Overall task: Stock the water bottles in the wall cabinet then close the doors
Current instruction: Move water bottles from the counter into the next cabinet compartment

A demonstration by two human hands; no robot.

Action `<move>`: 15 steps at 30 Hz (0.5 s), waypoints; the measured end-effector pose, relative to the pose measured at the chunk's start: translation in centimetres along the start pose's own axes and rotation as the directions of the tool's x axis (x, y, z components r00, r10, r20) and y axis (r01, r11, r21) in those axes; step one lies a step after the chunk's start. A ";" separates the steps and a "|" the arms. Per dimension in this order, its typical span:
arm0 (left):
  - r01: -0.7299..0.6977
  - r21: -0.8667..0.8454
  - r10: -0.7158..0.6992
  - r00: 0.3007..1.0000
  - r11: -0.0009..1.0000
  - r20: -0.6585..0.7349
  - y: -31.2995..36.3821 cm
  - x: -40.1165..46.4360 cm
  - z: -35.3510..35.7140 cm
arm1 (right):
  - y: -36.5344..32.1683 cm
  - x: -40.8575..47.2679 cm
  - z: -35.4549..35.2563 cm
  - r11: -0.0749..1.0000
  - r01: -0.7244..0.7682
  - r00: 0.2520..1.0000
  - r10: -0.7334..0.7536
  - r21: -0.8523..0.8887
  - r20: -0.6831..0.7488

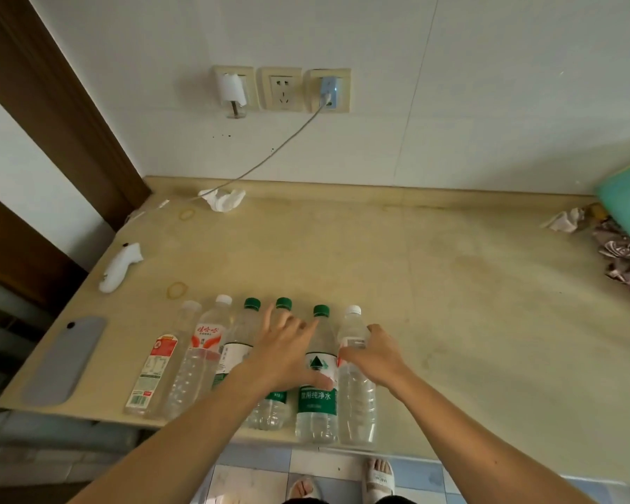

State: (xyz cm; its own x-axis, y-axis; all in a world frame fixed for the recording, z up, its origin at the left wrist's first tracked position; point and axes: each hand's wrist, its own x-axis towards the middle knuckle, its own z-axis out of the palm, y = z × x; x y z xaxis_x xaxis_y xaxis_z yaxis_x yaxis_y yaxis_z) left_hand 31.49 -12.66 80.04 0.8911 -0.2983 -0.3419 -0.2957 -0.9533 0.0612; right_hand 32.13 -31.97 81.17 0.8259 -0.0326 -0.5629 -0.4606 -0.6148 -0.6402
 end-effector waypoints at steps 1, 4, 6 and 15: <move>0.000 -0.021 0.000 1.000 1.000 -0.023 0.8 0.1 0.2 | 0.2 0.1 -0.4 1.000 0.004 1.000 -0.004 -0.012 -0.008; 0.040 -0.147 -0.051 0.996 0.988 -0.074 3.1 1.0 0.9 | 1.0 0.6 -2.1 0.997 0.023 0.999 -0.025 -0.073 -0.025; 0.147 -0.399 -0.174 0.984 0.905 -0.033 4.2 1.8 0.8 | 1.5 0.9 -3.1 0.997 0.025 0.999 -0.026 -0.076 -0.018; 0.407 -0.800 -0.347 0.899 0.440 0.266 5.9 4.7 -0.6 | 1.8 2.6 -4.6 0.998 -0.067 0.995 0.067 -0.010 0.080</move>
State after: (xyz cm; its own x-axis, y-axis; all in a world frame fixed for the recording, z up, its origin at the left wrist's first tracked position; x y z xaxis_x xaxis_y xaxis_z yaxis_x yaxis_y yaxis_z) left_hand 34.11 -19.76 79.34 0.8122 0.0753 -0.5785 0.5082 -0.5783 0.6382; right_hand 34.90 -36.75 80.97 0.7644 -0.0105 -0.6447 -0.5114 -0.6189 -0.5962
